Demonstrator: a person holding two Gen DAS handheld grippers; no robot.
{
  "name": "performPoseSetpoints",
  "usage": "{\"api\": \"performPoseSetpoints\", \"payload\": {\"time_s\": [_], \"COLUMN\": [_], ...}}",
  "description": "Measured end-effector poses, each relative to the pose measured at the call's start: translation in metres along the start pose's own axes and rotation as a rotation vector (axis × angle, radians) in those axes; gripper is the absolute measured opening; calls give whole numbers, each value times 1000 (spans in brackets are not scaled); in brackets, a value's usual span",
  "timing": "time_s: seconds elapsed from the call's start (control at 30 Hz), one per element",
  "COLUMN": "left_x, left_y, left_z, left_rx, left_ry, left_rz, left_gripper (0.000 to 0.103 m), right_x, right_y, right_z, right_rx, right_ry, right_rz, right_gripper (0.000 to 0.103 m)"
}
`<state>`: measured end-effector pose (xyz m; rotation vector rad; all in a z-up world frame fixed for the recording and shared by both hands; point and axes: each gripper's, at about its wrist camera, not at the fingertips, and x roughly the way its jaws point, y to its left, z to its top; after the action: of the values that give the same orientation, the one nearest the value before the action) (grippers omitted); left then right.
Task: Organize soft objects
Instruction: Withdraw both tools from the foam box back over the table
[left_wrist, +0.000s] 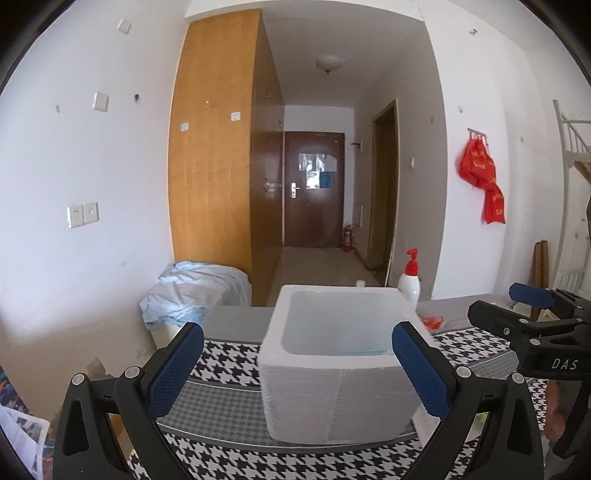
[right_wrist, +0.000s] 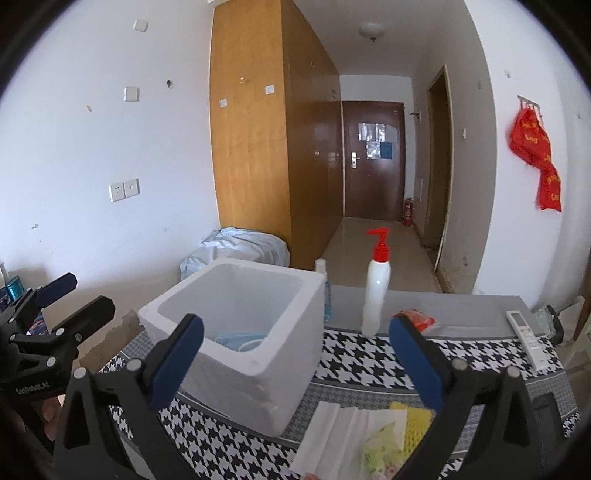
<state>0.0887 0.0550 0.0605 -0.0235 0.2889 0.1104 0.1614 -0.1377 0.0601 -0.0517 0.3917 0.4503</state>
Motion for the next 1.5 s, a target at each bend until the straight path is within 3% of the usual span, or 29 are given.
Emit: {"api": "performPoseSetpoints", "payload": {"time_s": [0.47,1.0,1.5], "left_x": [-15,-24,-28], "left_y": [-33,-48,-63], "left_z": [-7,-13,-18], "left_rx": [23,42,60], "left_ry": [2,-10,-10], "left_rz": [-83,-121,-158], "left_gripper": [102,102,102], "right_x": [-36,-55,-69], "right_y": [-23,-35,-61], "right_z": [-14,-24,-43], "right_rx": [31,32,129], "right_ry": [-39,-66,-83], "right_rz": [-51,-87,-170], "right_gripper": [102,102,103]}}
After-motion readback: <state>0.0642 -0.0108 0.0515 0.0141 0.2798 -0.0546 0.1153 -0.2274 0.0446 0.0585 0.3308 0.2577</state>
